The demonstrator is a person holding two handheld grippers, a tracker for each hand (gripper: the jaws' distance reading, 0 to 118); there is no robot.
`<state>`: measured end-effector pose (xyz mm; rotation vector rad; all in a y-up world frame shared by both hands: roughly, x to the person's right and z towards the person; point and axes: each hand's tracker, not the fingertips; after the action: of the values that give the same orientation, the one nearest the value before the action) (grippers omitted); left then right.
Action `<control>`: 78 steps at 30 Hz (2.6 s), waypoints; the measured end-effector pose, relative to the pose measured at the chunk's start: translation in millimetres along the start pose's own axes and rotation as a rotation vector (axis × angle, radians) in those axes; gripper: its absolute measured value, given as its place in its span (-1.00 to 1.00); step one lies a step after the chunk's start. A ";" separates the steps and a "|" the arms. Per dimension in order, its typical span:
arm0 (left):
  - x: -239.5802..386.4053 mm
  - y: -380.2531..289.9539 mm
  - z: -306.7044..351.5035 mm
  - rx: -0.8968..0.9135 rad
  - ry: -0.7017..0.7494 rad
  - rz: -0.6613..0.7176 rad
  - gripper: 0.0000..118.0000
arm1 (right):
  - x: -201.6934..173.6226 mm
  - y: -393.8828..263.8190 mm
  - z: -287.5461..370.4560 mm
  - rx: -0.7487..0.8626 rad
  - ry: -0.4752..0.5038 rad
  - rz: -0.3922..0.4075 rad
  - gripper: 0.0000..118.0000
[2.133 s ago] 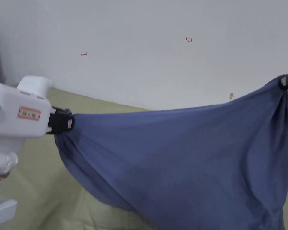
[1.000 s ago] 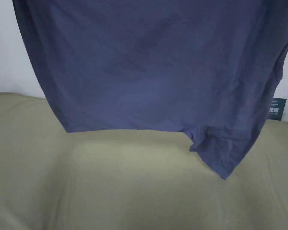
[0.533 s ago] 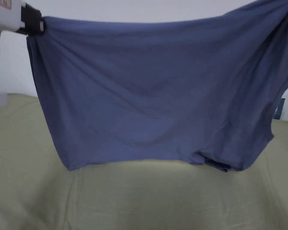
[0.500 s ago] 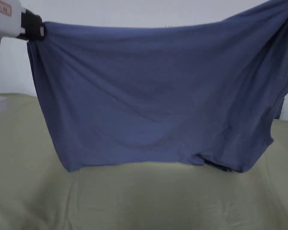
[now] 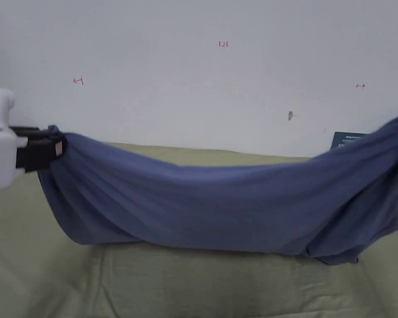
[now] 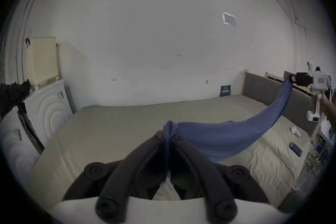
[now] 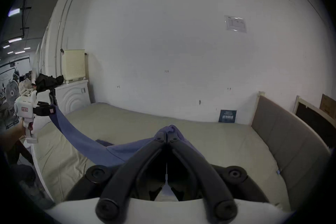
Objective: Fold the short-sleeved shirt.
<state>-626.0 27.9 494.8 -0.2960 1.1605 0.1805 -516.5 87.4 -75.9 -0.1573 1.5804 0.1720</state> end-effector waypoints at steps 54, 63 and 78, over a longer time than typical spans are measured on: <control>124.1 -170.6 195.9 -0.005 0.185 0.306 -0.35 | -116.5 -198.5 228.7 -0.101 -0.190 -0.129 -1.00; 137.2 -238.4 182.4 -0.234 0.212 0.306 -1.00 | -146.6 -258.4 222.0 -0.280 -0.079 -0.166 -1.00; 56.3 -266.4 83.6 -0.500 0.321 0.554 0.30 | -128.1 -243.7 189.1 -0.318 -0.117 -0.111 -1.00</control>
<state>-453.4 -198.2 509.9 -0.4468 1.4904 0.9460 -278.8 -112.7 46.7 -0.4742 1.4156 0.3395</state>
